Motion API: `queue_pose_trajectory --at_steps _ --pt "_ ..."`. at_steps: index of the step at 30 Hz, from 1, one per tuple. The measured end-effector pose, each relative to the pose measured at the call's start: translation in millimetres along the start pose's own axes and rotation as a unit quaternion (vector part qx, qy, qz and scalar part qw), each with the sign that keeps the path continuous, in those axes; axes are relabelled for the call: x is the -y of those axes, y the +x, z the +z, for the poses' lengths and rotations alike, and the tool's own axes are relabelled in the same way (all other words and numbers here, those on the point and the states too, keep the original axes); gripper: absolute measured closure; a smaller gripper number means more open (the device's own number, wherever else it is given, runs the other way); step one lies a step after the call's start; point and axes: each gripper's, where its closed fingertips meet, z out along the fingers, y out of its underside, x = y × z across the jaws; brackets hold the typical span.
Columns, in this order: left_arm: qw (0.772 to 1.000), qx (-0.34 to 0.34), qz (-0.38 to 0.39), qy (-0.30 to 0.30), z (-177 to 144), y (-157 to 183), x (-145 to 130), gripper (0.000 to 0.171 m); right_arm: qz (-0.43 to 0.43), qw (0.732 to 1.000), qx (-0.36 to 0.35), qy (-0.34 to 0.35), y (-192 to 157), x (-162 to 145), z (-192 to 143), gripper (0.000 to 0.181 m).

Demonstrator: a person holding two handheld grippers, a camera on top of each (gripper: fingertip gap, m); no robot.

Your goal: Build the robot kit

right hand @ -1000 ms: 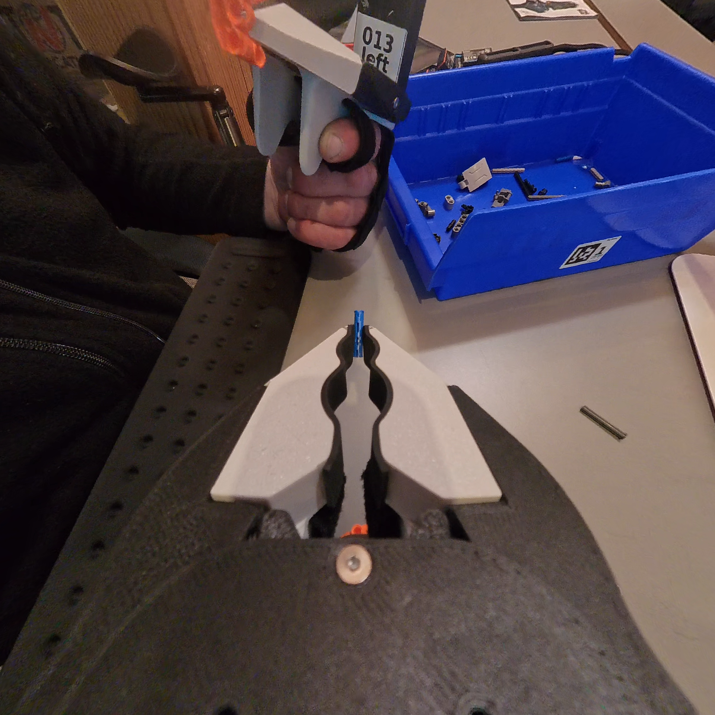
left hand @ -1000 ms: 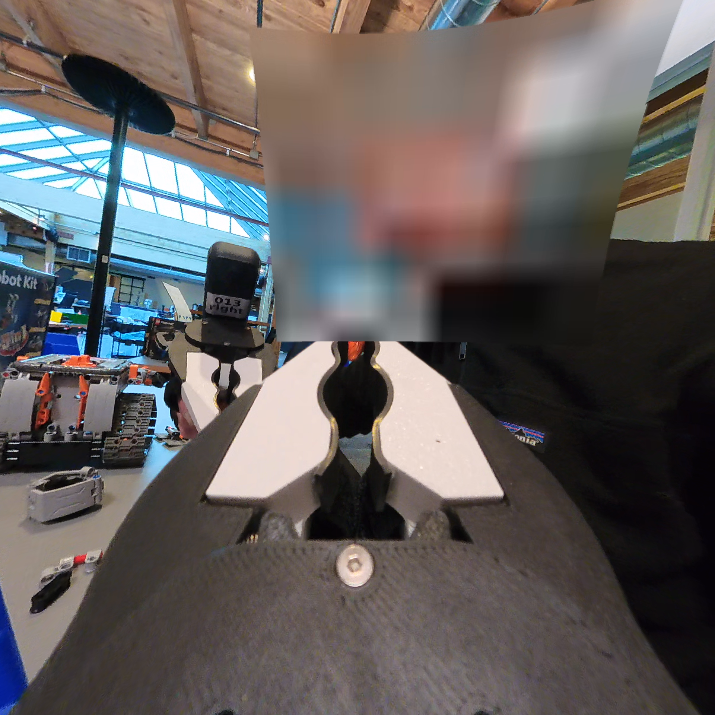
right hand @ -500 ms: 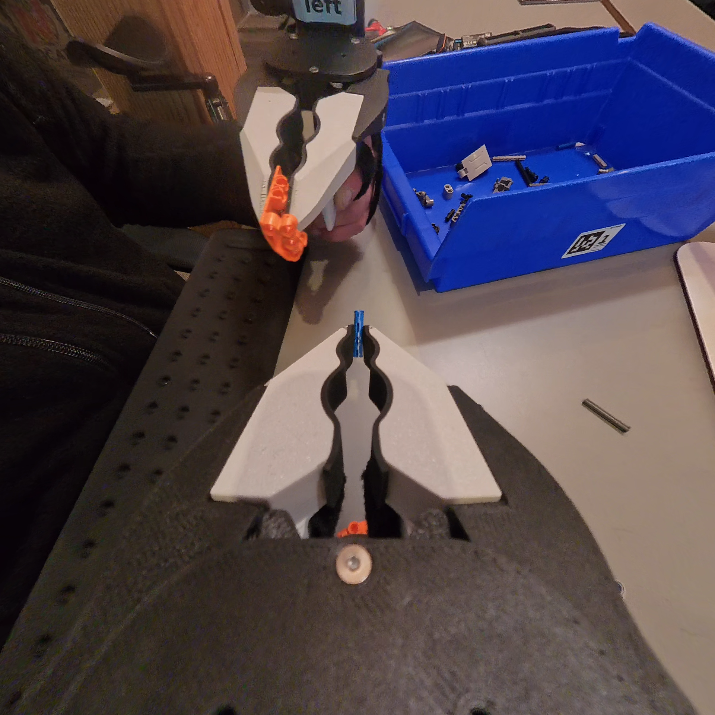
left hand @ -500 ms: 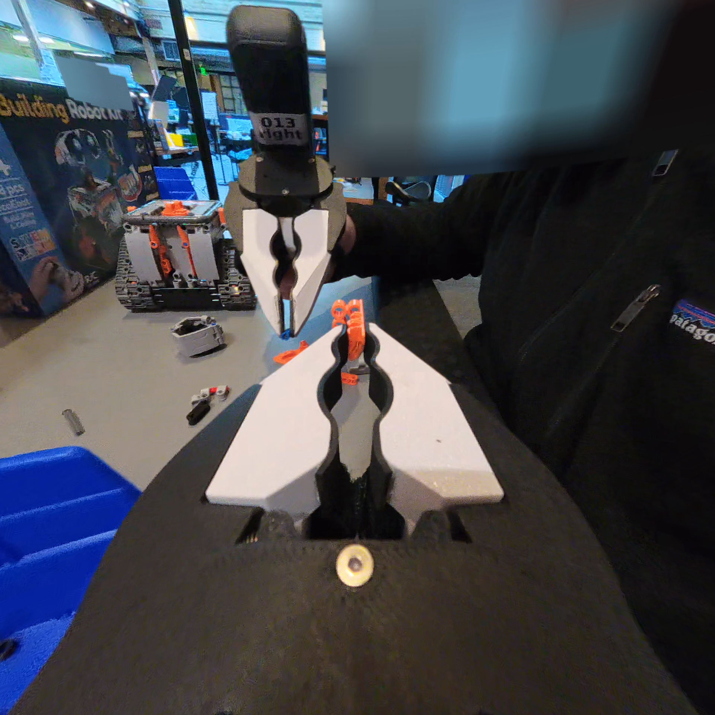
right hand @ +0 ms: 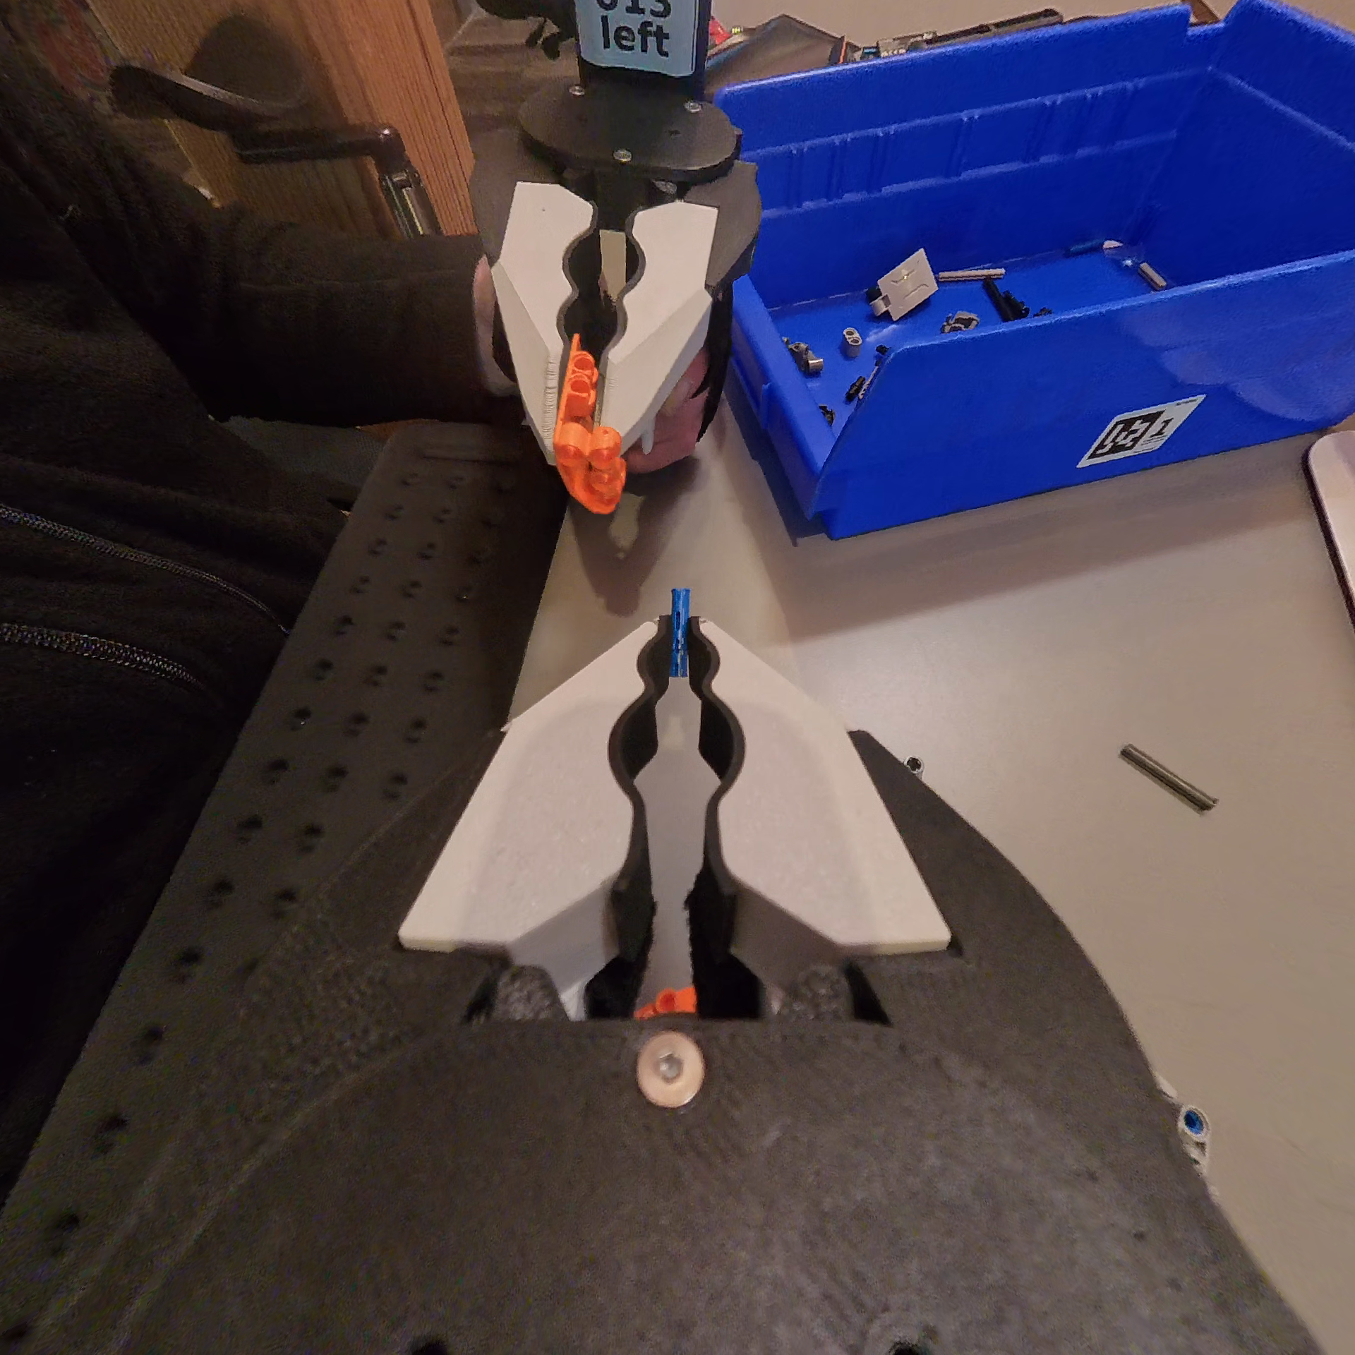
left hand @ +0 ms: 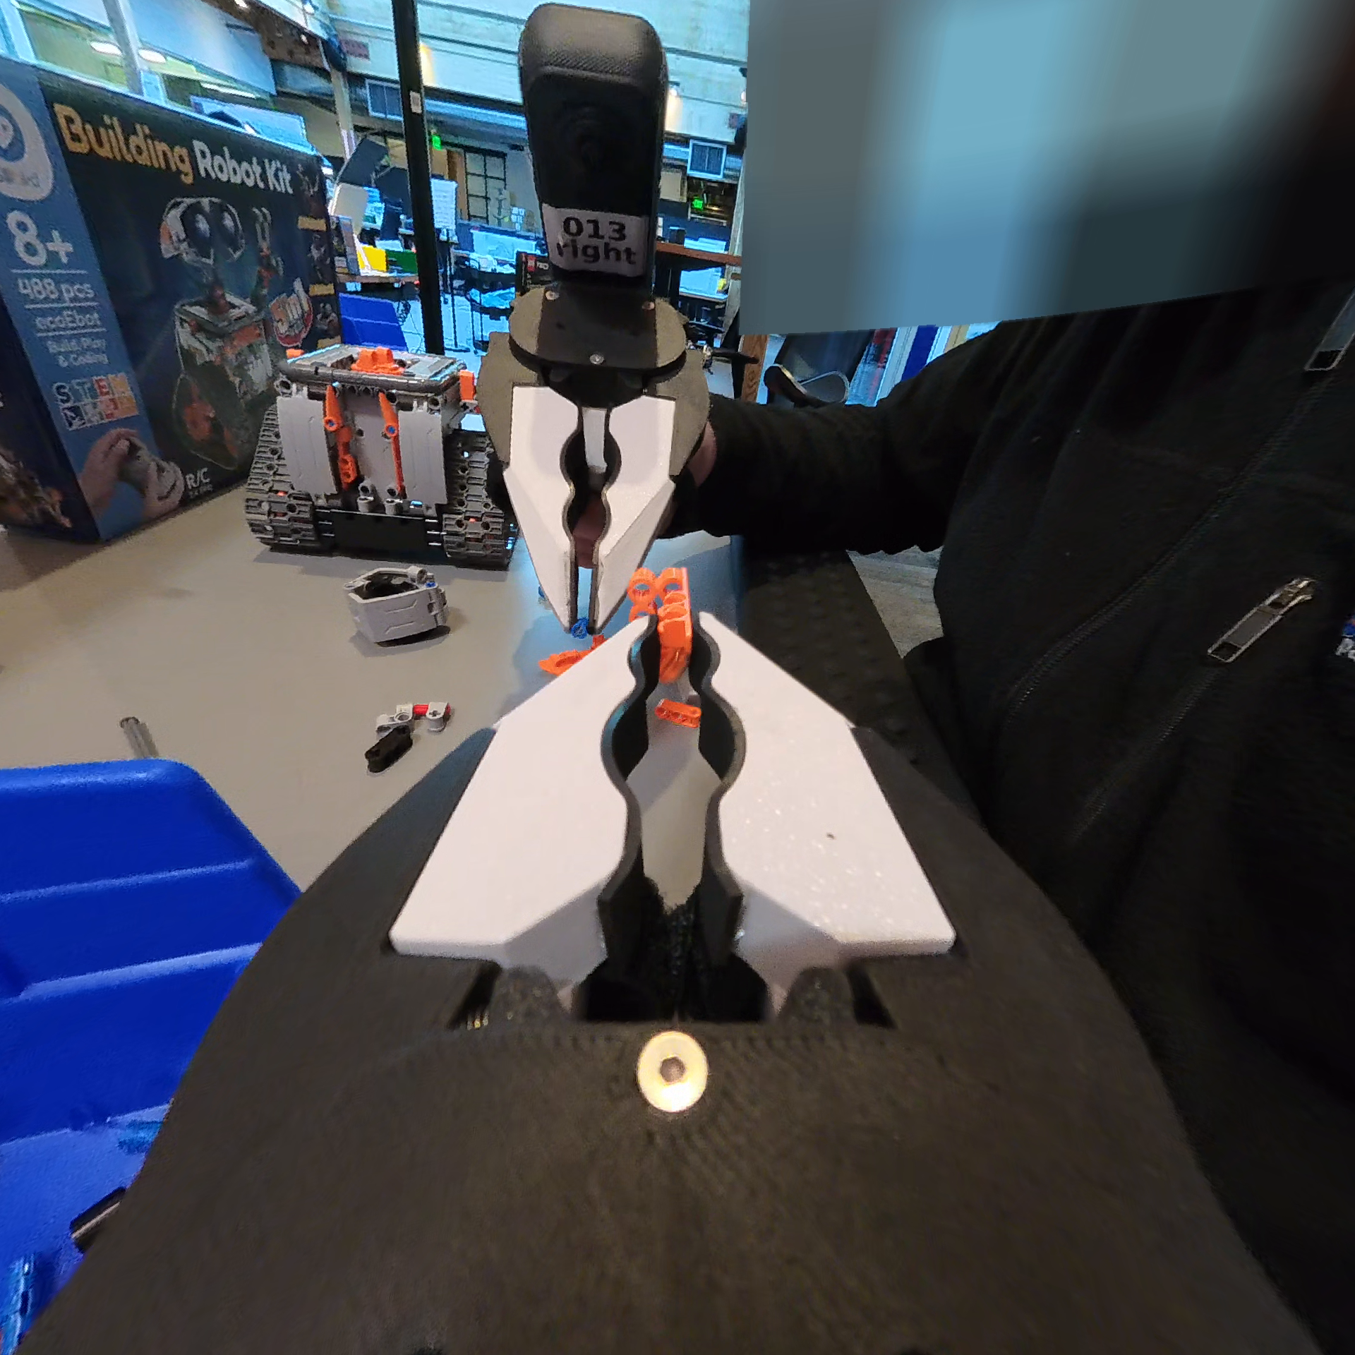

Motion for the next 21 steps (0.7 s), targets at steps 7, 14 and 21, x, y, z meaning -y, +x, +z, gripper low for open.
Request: queue_pose_trajectory --at_steps 7,14,21 --pt "0.999 0.028 0.013 -0.029 3 -7 -10 0.167 0.002 1.0 -0.002 -0.001 2 -2 1 0.18" --pt "0.998 0.047 0.02 -0.044 5 -12 -15 0.167 0.001 1.0 -0.004 -0.004 2 -3 1 0.18" --pt "0.996 0.058 0.026 -0.056 6 -14 -19 0.167 0.0 1.0 -0.005 -0.005 3 -4 1 0.18"
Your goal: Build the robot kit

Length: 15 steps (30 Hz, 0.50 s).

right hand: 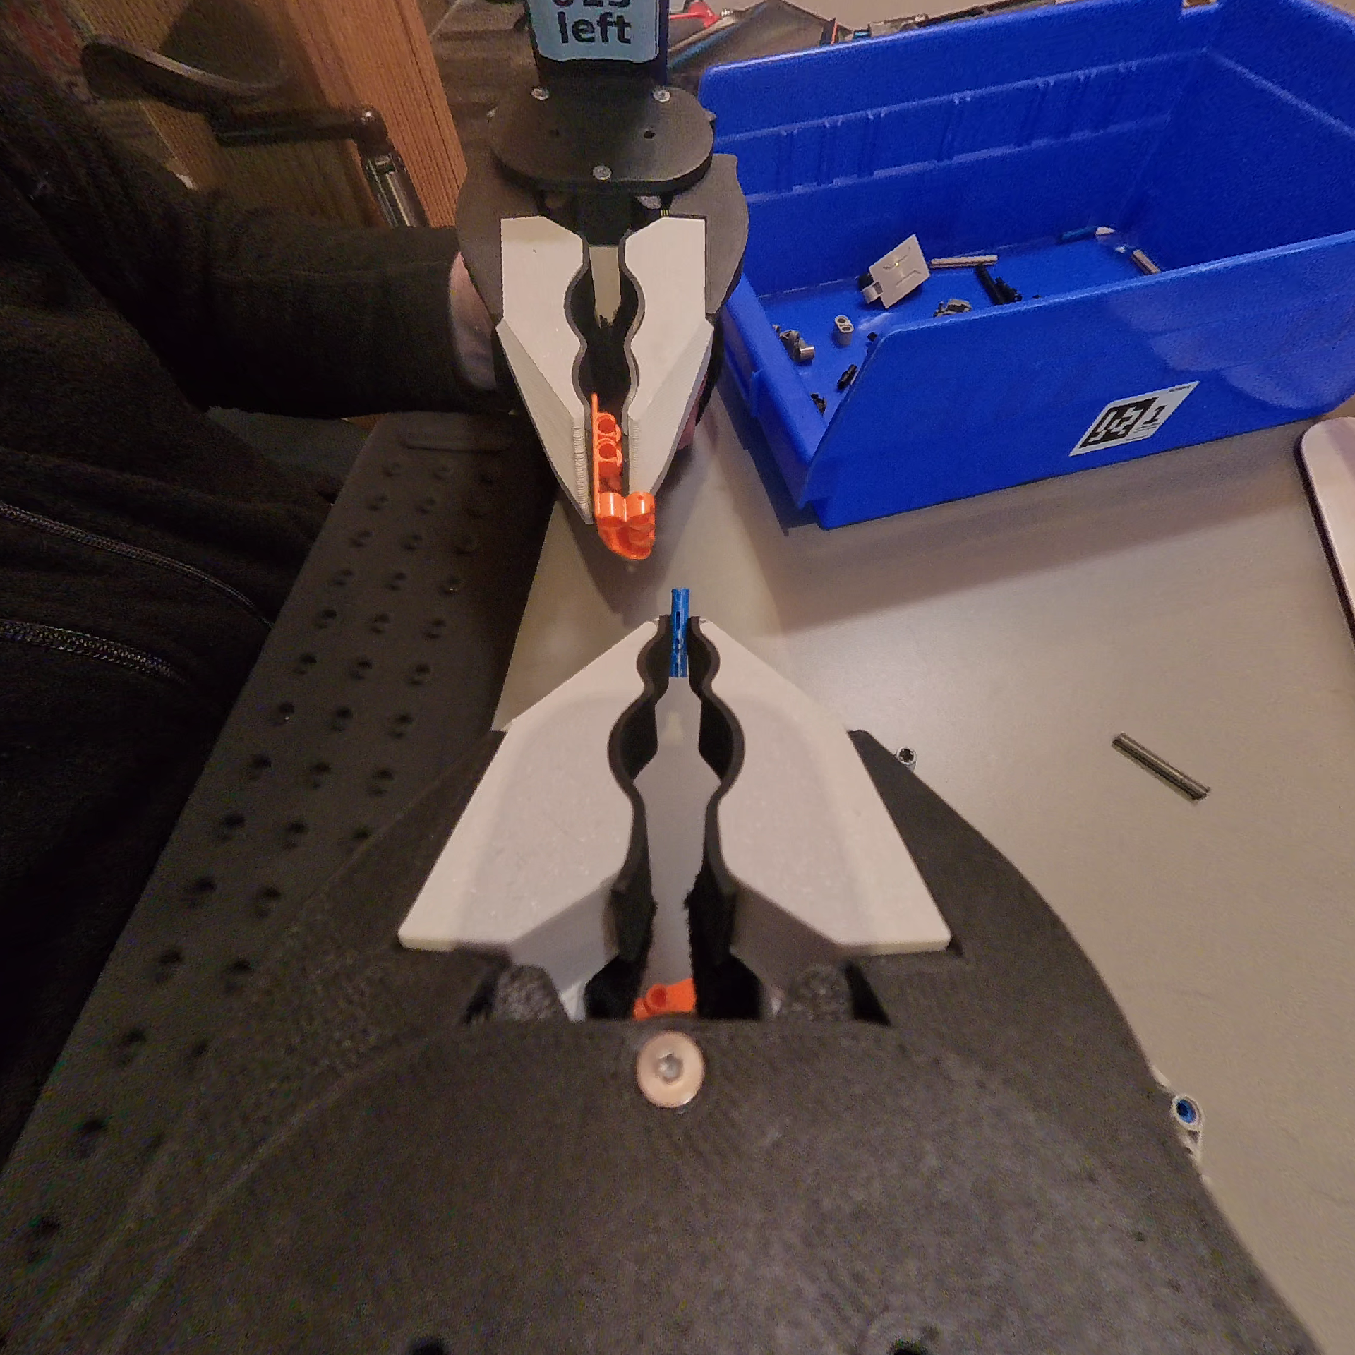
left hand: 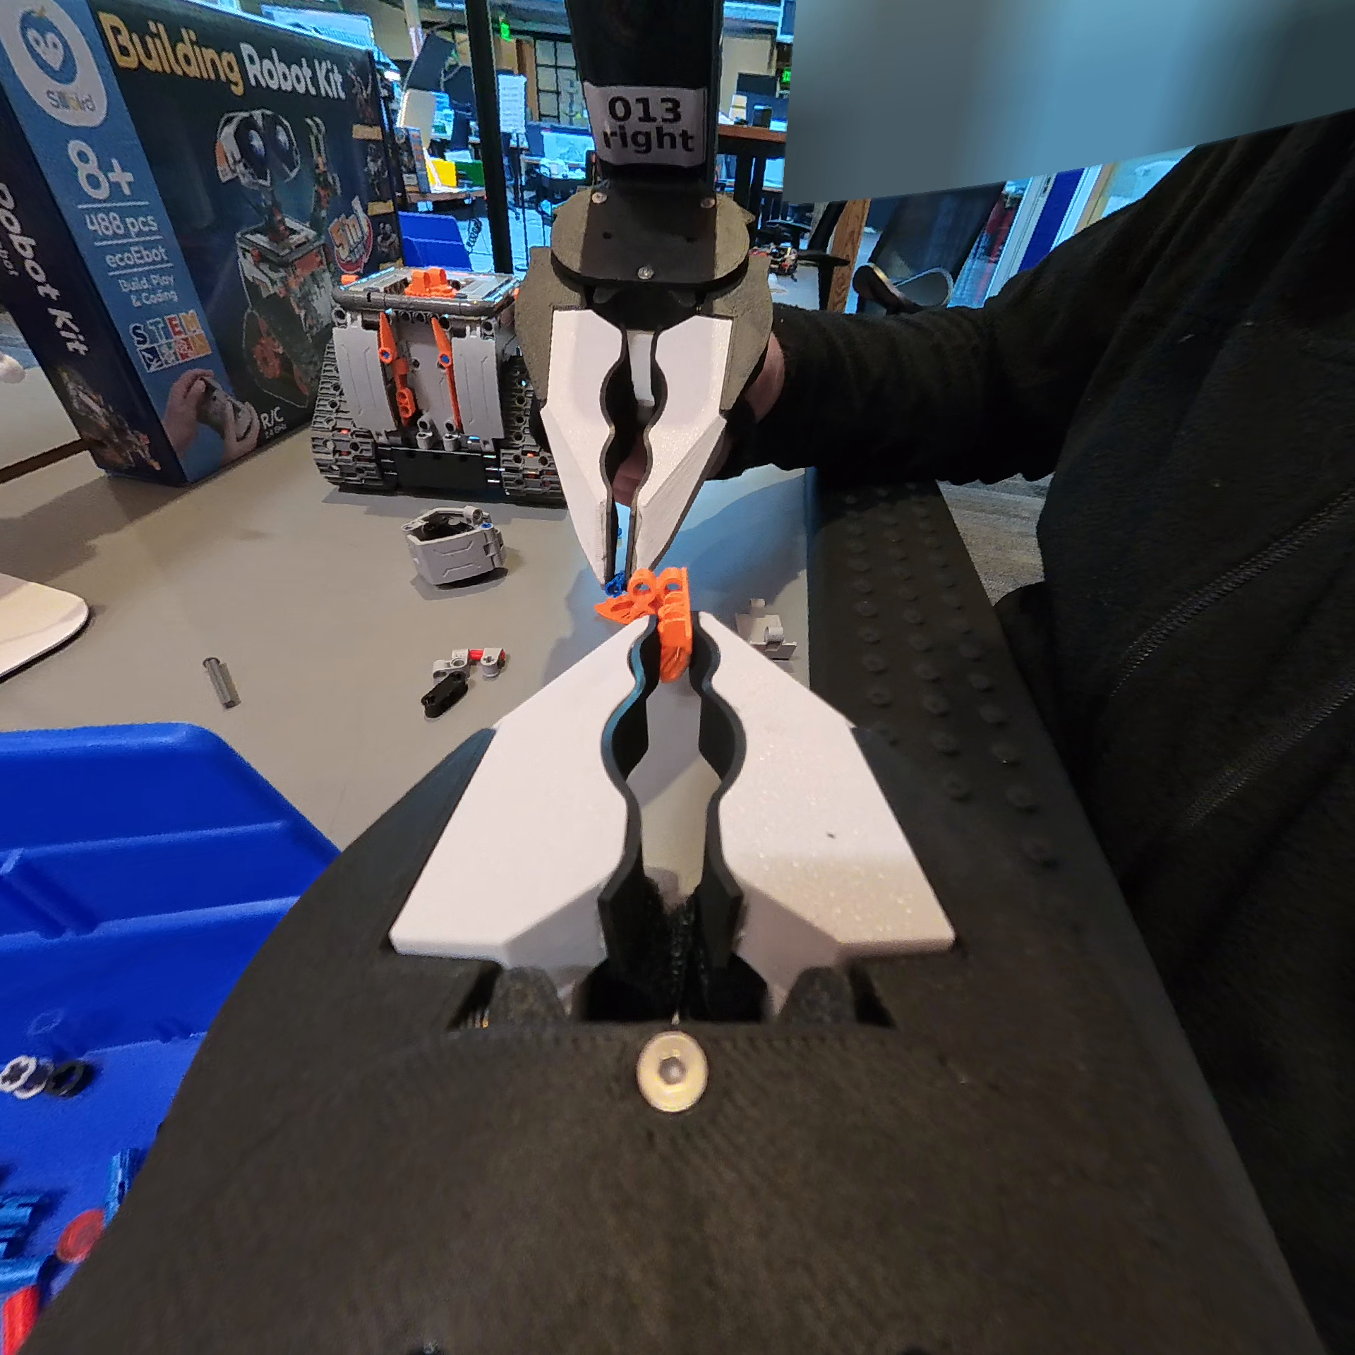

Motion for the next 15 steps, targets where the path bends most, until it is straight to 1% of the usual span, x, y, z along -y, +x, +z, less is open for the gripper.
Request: queue_pose_trajectory --at_steps 15 --pt "1.0 0.002 -0.005 0.008 -1.2 -0.9 2.4 0.167 -0.003 1.0 -0.003 0.0 0.2 0.3 -0.1 0.18"
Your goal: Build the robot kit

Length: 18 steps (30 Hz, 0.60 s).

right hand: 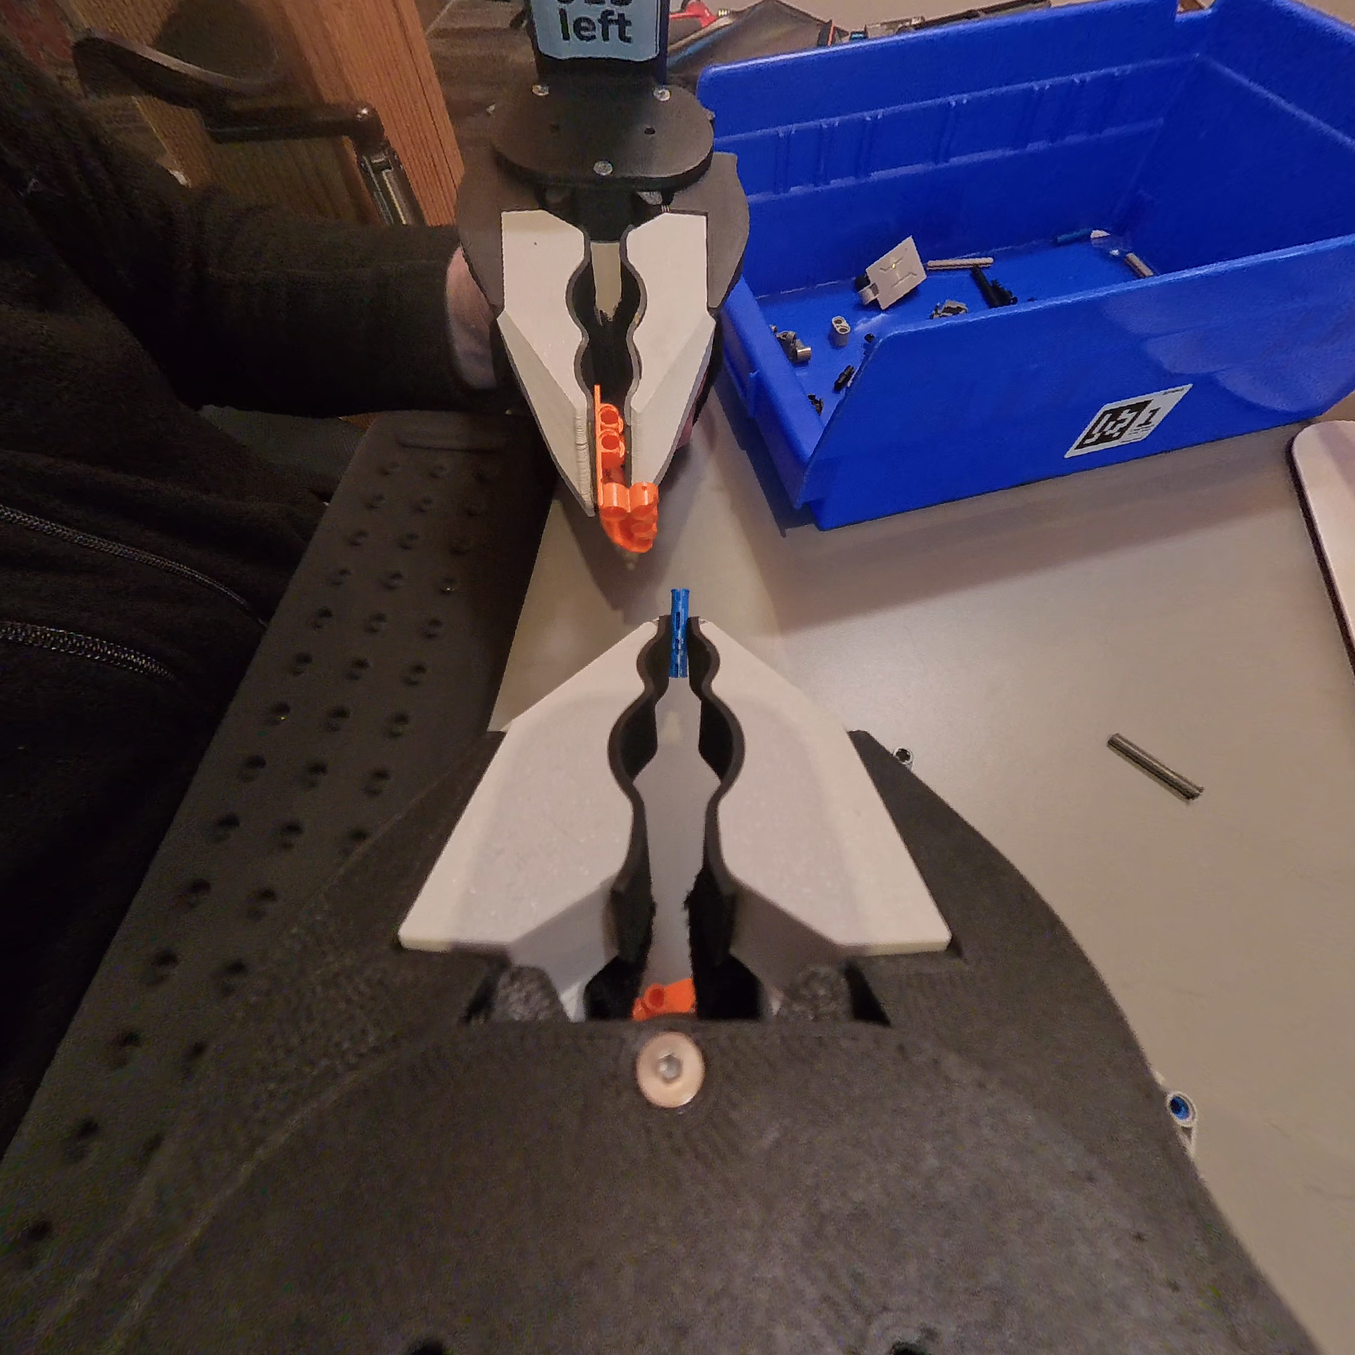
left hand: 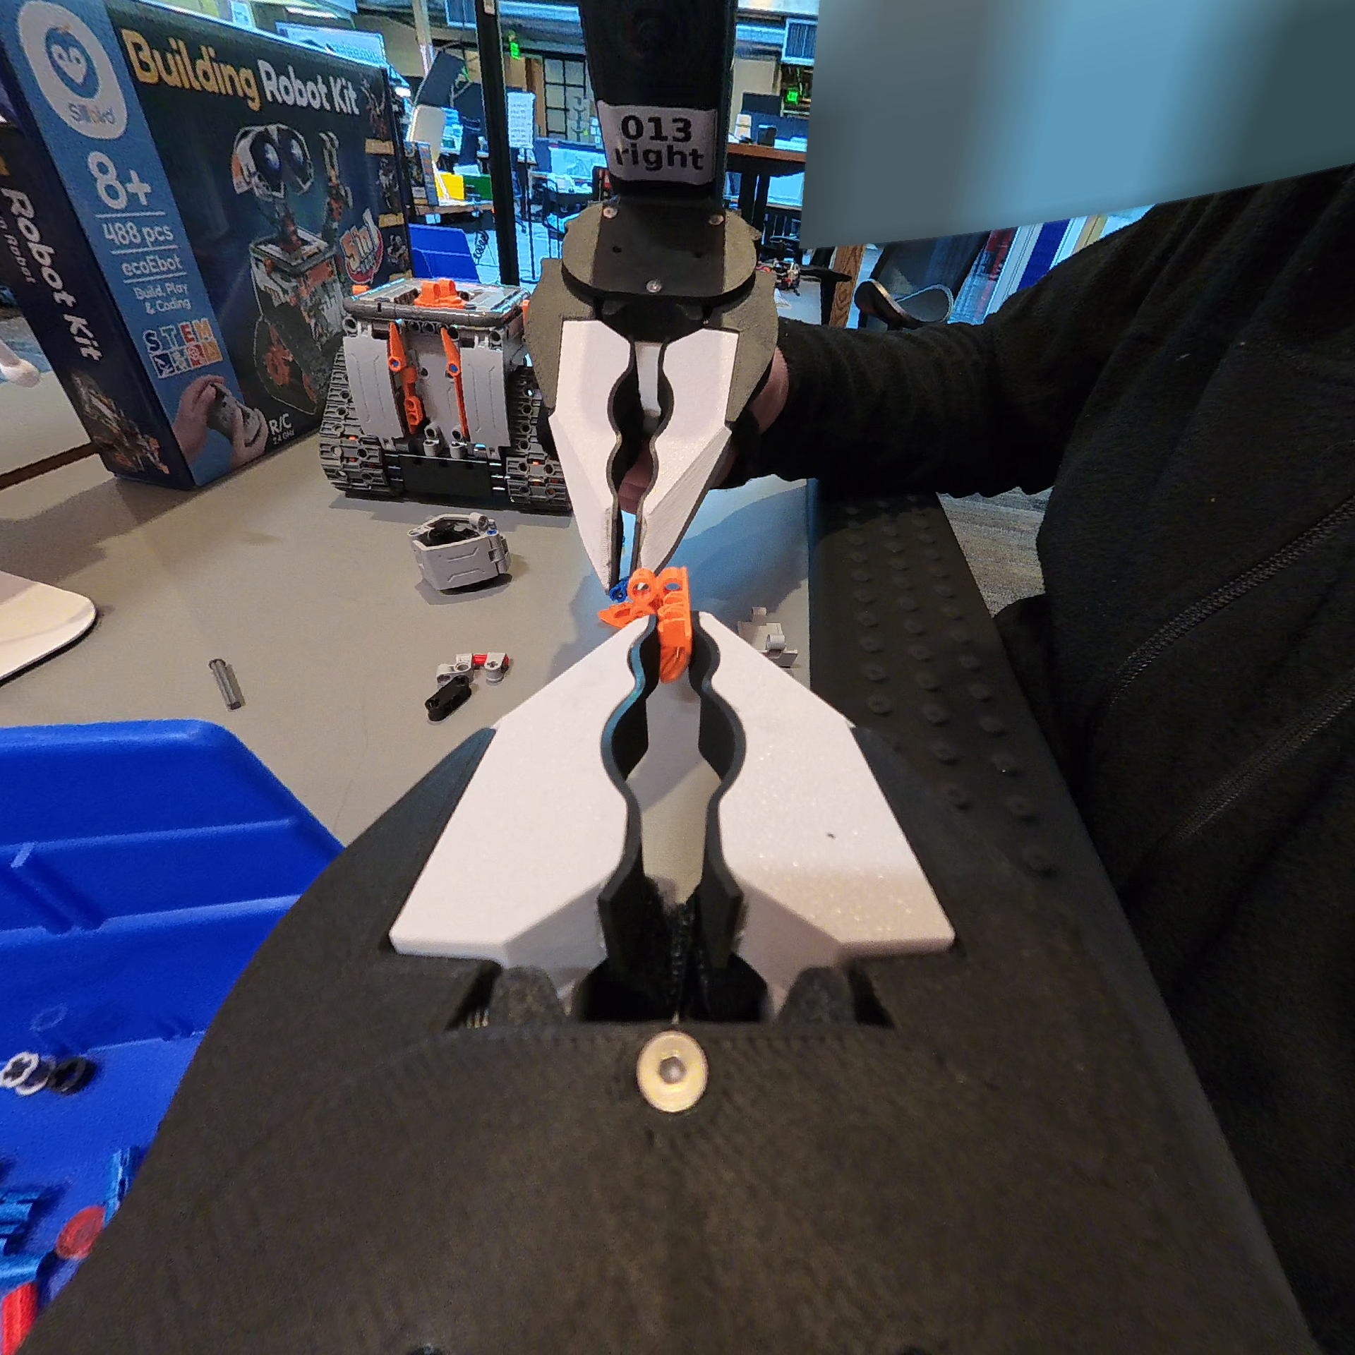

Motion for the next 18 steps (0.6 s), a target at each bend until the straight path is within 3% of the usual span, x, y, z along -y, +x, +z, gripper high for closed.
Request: queue_pose_trajectory --at_steps 18 --pt "1.0 -0.004 -0.015 0.026 -4.5 -1.4 8.4 0.167 -0.001 1.0 -0.002 0.002 0.1 1.2 -0.7 0.18"
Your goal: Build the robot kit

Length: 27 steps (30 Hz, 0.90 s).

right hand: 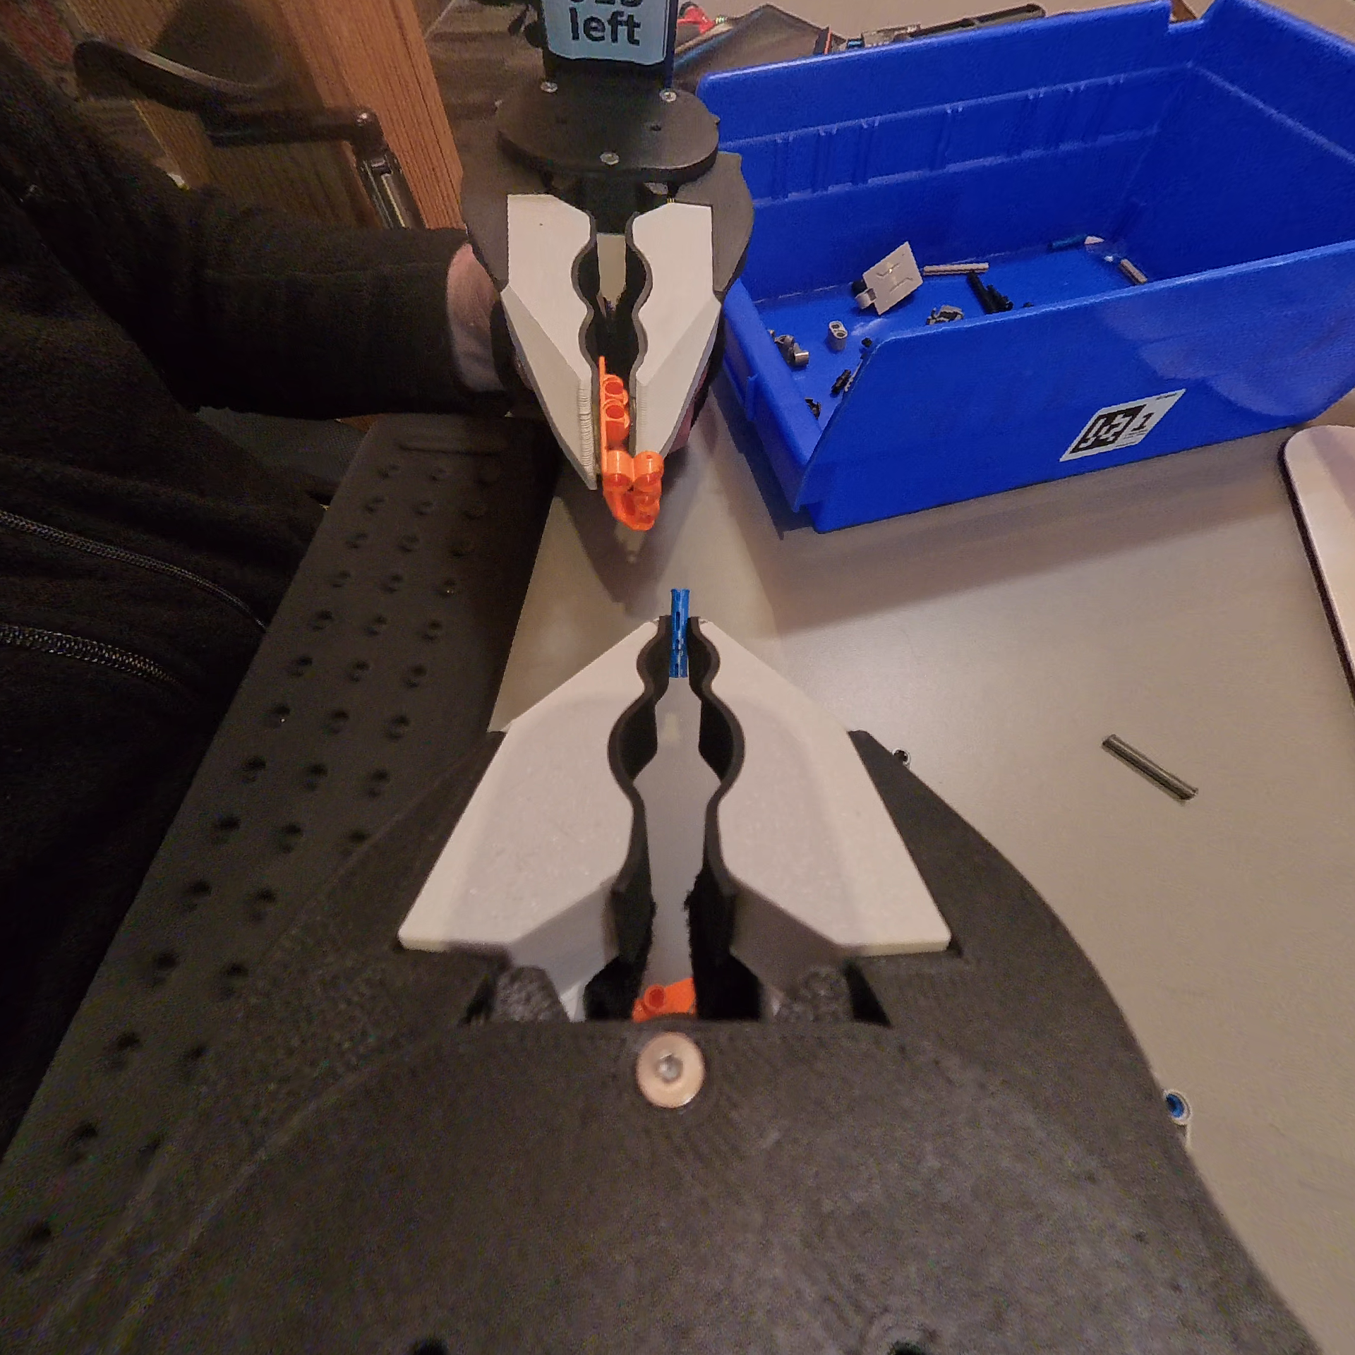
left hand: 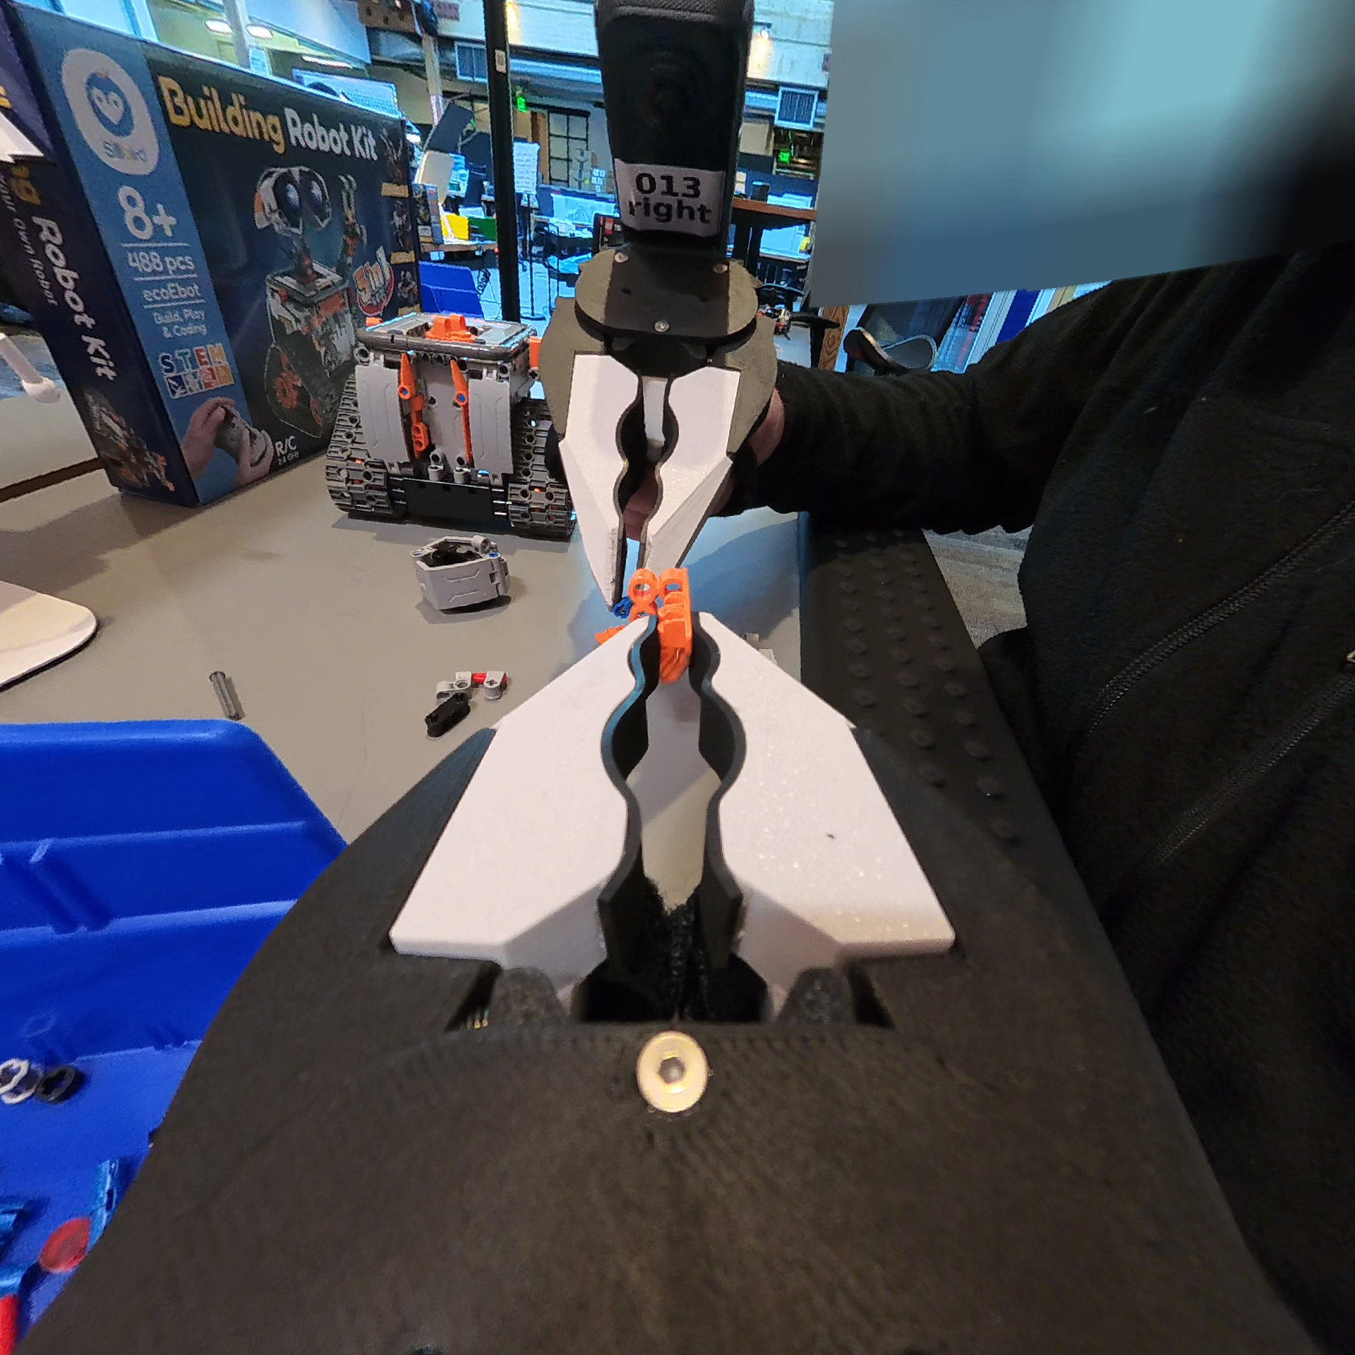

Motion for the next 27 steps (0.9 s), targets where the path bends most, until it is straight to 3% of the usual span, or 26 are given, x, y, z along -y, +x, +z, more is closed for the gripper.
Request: queue_pose_trajectory --at_steps 12,19,27 --pt "1.0 0.0 -0.002 0.008 3 -1 3 0.167 0.0 1.0 -0.004 0.004 1 1 -1 0.18" --pt "0.991 -0.044 -0.045 0.122 -17 2 40 0.167 -0.002 1.0 -0.006 0.008 0 4 -2 0.18" --pt "0.975 -0.078 -0.072 0.197 -35 3 61 0.167 -0.002 1.0 -0.005 0.009 0 4 -2 0.18"
